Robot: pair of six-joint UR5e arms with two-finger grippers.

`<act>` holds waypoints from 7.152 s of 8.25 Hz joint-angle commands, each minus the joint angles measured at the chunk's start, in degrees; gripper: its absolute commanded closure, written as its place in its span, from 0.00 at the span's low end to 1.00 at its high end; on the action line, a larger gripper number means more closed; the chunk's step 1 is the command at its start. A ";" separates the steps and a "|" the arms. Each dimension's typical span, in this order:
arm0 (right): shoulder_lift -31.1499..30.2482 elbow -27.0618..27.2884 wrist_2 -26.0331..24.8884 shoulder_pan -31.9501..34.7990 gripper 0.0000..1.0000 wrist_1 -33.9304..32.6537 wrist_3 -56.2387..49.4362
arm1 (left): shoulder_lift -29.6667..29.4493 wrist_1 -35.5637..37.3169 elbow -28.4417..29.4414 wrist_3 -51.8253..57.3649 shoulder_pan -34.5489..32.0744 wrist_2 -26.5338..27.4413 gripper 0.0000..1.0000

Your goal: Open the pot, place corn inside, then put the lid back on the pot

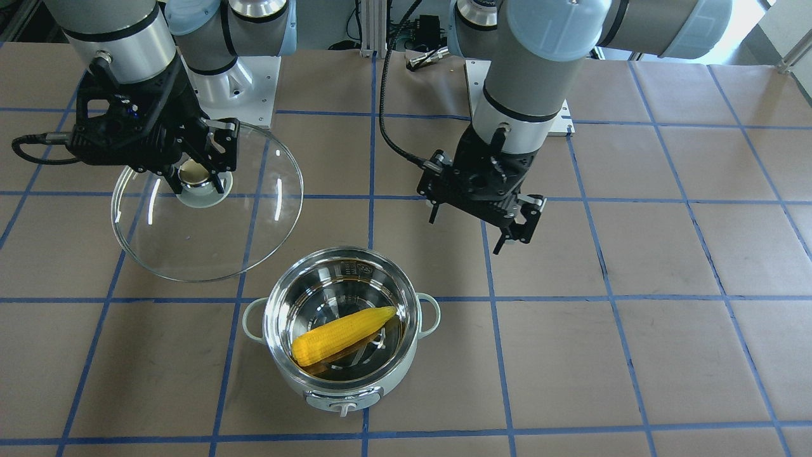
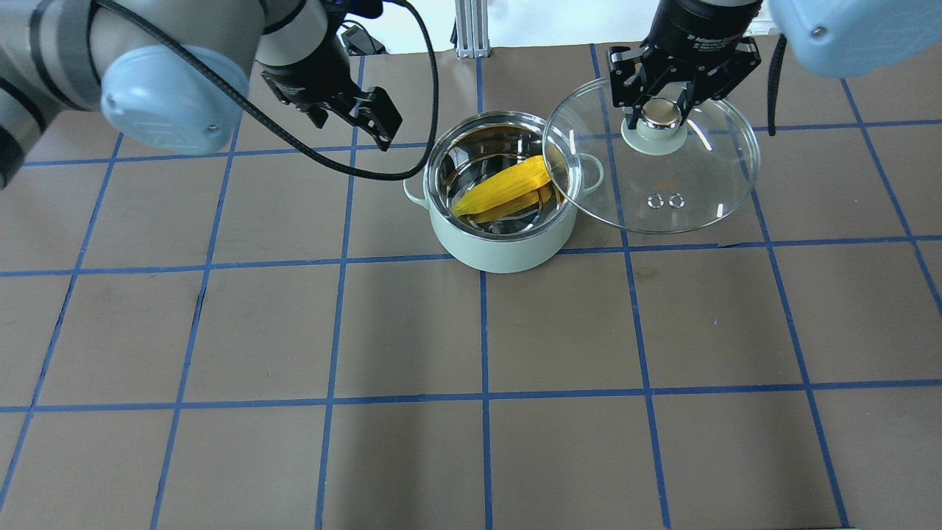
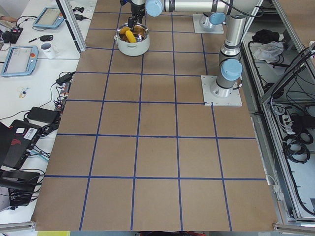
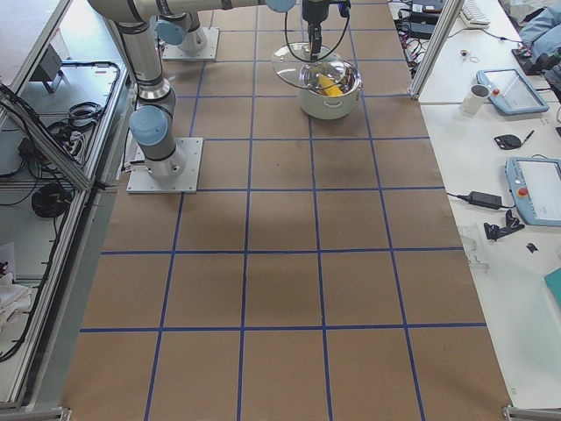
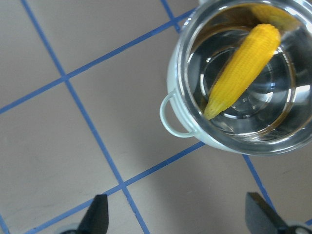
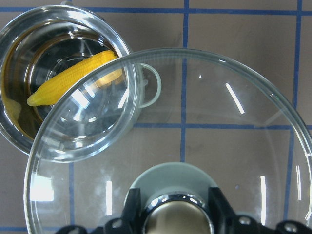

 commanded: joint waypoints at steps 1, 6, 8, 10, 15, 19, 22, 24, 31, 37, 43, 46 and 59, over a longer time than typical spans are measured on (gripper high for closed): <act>4.82 -0.59 -0.04 4.31 0.88 -7.85 5.78 | 3.89 -5.53 0.01 -7.73 6.73 3.64 0.00; 16.17 -0.59 -0.04 11.27 0.88 -20.44 13.02 | 6.01 -6.35 -1.13 -13.70 8.59 7.53 0.00; 18.19 -0.50 -0.04 11.36 0.88 -21.40 13.02 | 5.84 -7.13 -1.39 -14.06 8.77 7.35 0.00; 18.64 -0.50 -0.04 12.32 0.88 -22.03 13.37 | 5.92 -9.60 -3.23 -15.20 8.77 7.00 0.00; 18.81 -0.06 0.05 12.32 0.88 -23.78 12.84 | 5.75 -10.48 -3.59 -15.21 8.69 3.31 0.00; 19.25 0.11 1.19 12.41 0.88 -24.31 12.84 | 5.66 -9.78 -4.46 -14.68 8.77 3.83 0.00; 19.69 0.12 1.19 12.41 0.88 -24.31 12.66 | 5.92 -9.60 -5.26 -15.12 8.77 3.75 0.00; 19.87 0.20 1.19 12.41 0.88 -24.31 12.49 | 5.92 -9.52 -5.26 -15.29 8.77 3.66 0.00; 19.95 0.20 0.49 12.41 0.90 -26.07 12.40 | 6.01 -9.25 -5.26 -15.21 8.86 3.75 0.00; 20.04 1.17 1.19 12.41 0.00 -25.90 13.01 | 6.01 -9.16 -5.26 -15.29 8.86 3.66 0.00; 8.39 1.52 0.84 8.21 0.00 -16.45 12.14 | 5.92 -8.37 -5.35 -15.29 8.86 3.66 0.00; -1.81 4.41 0.32 2.67 0.00 -5.19 7.42 | 5.92 -8.37 -5.35 -15.29 8.86 3.66 0.00; -5.18 4.95 1.02 -2.62 0.00 0.39 -0.87 | 6.10 -8.37 -5.26 -15.03 8.86 3.75 0.00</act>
